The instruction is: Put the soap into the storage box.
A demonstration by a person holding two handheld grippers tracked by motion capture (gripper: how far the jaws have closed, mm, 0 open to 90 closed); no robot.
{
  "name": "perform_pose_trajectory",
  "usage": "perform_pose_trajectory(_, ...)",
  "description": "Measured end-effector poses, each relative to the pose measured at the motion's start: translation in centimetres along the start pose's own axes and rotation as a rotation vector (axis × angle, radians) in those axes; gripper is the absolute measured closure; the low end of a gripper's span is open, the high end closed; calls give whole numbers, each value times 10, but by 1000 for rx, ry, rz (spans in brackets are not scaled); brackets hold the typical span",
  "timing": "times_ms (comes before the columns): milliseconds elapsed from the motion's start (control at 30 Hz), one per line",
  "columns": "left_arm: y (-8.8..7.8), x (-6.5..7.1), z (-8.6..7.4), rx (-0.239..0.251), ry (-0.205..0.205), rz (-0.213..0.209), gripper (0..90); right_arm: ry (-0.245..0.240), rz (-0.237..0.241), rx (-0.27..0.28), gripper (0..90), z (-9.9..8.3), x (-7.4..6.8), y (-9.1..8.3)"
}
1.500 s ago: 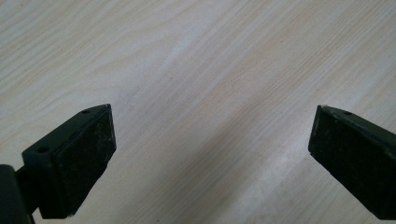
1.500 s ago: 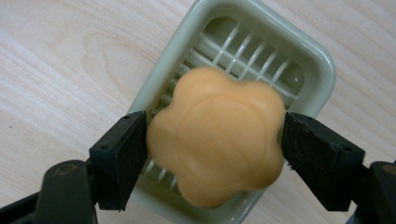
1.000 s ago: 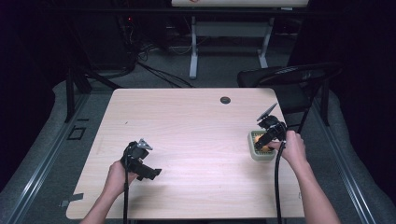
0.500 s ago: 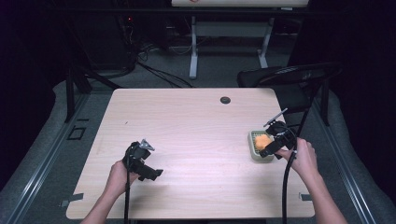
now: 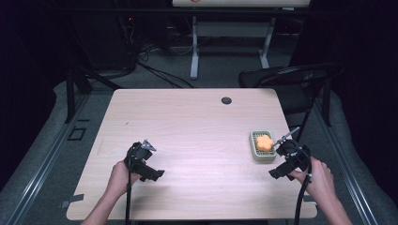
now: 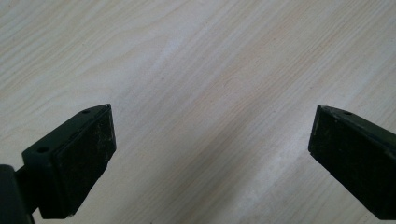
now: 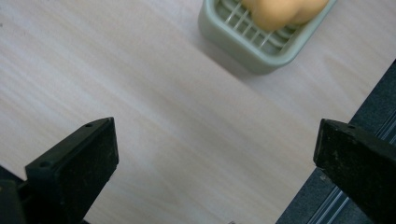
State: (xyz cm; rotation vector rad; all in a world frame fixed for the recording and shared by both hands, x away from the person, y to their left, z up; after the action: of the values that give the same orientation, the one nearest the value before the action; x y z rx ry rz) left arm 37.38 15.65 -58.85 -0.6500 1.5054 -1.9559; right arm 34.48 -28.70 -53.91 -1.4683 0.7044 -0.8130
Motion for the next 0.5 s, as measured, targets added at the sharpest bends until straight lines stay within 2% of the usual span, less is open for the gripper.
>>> perform_pose_trajectory(67,0,-1,0,-1,0,4,8,8,4,2,0,-7,-6,6)
perform_pose_trajectory(100,-1,-1,0,-1,1,1,8,1,-6,-15,0,-11,-7,8)
perform_pose_trajectory(233,0,-1,-1,-5,2,-1,8,6,-32,-8,0,-24,-16,22)
perform_pose_trajectory(333,0,-1,0,-6,3,-1,8,4,-18,-15,0,-29,-20,31)
perform_pose_trajectory(367,0,-1,0,-6,4,0,8,-12,-5,-18,4,-31,-22,35)
perform_pose_trajectory(400,0,-1,0,-8,2,-3,8,-28,-8,10,15,-31,-26,42)
perform_pose_trajectory(467,1,-1,0,-7,1,-1,8,-51,-37,0,15,-29,-25,45)
perform_pose_trajectory(500,1,-1,0,-8,0,-3,8,-57,-33,2,14,-27,-26,47)
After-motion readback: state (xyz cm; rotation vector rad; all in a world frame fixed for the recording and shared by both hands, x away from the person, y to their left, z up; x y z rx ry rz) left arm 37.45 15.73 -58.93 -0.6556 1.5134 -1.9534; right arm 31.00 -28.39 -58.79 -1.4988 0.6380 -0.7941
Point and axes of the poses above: each handheld gripper's, and its own axes: y roughly forward along the jaws, z roughly out of its top, x roughly to its right, the point moved 7 cm from there along y, roughly forward along the jaws, and after that the axes turned 15 degrees about -x, right-handed, at the moved point
